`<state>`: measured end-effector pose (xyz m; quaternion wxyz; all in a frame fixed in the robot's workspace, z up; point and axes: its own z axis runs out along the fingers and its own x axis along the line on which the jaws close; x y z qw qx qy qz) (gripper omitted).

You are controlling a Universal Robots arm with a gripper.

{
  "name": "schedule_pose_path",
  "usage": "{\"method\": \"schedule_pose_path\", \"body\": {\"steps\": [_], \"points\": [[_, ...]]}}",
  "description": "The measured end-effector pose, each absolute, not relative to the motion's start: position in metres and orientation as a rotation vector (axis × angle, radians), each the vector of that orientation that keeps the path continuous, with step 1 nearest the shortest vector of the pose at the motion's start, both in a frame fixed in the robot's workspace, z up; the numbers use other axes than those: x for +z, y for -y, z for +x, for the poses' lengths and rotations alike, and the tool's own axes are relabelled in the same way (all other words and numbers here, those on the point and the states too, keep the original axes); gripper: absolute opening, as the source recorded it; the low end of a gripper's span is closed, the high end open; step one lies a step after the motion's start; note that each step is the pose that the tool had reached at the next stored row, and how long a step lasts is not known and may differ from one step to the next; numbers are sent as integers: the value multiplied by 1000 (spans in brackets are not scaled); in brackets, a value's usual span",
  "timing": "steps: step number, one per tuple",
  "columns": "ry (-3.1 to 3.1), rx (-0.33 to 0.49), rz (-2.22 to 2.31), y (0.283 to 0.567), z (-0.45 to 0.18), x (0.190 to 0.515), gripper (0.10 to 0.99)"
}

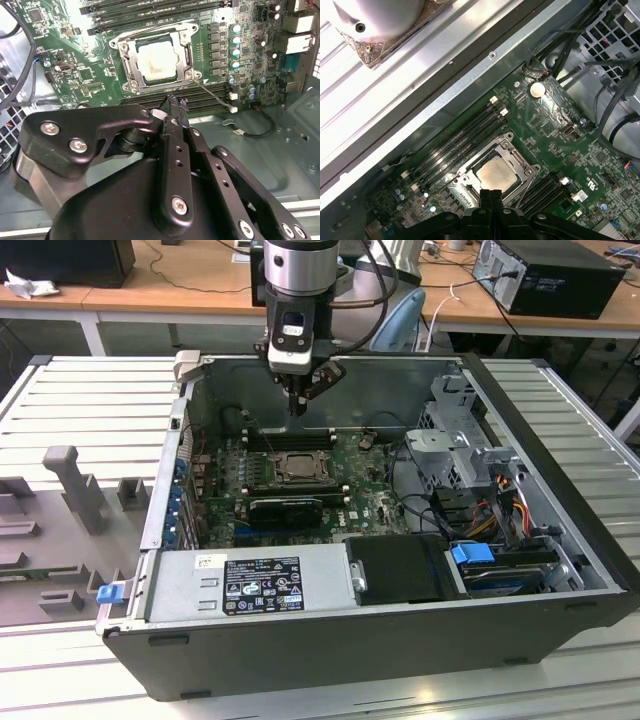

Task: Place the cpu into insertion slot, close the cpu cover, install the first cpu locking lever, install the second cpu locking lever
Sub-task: 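Install the first cpu locking lever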

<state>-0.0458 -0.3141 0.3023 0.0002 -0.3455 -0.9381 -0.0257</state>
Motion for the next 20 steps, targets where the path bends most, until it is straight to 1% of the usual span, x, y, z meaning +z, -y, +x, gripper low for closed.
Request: {"method": "schedule_pose_path", "body": {"steps": [20], "points": [[3000, -81, -918, 314, -46, 302, 106]]}}
